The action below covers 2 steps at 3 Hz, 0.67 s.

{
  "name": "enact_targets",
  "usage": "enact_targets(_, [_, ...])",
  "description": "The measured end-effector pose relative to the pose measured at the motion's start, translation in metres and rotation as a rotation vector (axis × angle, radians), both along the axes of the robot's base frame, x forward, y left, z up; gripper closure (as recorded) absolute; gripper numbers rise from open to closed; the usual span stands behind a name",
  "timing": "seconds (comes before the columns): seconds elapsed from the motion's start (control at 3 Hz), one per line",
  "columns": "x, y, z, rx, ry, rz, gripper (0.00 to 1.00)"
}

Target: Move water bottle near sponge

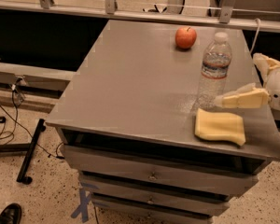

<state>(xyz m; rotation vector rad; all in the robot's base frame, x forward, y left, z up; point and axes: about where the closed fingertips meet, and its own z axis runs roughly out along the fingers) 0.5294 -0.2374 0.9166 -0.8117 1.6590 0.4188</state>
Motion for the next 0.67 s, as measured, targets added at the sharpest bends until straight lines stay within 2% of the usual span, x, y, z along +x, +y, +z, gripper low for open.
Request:
enact_targets(0.33, [0.0034, -0.0418, 0.0033, -0.030, -0.003, -0.022, 0.00])
enact_targets(0.67, [0.0040, -0.0486, 0.0098, -0.034, -0.013, -0.028, 0.00])
